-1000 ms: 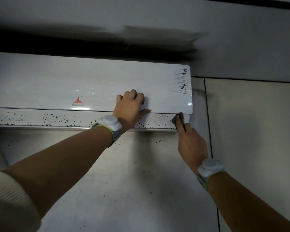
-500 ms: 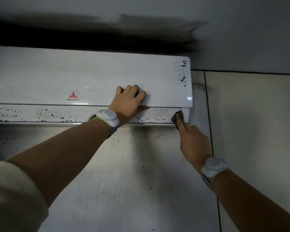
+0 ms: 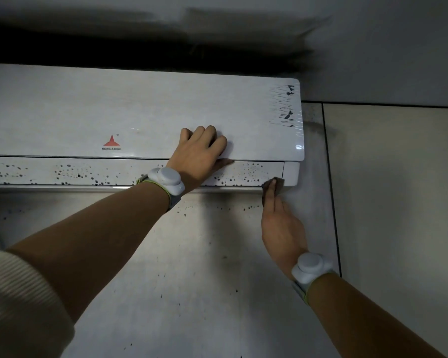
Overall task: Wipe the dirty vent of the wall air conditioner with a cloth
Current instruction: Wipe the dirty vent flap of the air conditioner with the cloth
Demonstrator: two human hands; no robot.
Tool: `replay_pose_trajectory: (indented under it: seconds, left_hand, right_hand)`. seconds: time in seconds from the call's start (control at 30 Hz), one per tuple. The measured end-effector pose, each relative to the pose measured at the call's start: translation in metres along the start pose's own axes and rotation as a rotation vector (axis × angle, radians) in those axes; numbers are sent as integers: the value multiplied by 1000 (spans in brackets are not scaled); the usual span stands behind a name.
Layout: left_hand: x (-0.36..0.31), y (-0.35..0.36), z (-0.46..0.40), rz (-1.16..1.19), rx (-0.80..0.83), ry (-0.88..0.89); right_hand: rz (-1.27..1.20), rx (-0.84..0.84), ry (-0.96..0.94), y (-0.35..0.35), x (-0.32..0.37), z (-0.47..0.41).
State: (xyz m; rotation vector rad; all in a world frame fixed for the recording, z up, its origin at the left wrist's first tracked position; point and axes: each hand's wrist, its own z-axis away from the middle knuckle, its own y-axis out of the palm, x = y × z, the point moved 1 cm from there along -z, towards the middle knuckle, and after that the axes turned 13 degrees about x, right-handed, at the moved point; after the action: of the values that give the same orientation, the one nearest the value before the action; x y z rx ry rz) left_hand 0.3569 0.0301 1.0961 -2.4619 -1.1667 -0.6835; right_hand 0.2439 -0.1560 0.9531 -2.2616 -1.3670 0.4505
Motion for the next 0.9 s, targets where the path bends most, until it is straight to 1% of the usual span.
replay_pose_trajectory:
  seconds: [0.23, 0.47, 0.7, 0.9]
  left_hand:
    - [0, 2, 0, 30, -7, -1]
    - [-1, 1, 2, 21, -8, -12]
    - [-3, 0, 2, 26, -8, -14]
    - [-4, 2, 3, 67, -25, -15]
  right_hand:
    - [-116, -9, 57, 7, 20, -3]
    - [-199, 3, 20, 9, 37, -11]
    - [-224, -18, -14, 11, 50, -15]
    - [-144, -36, -32, 13, 60, -18]
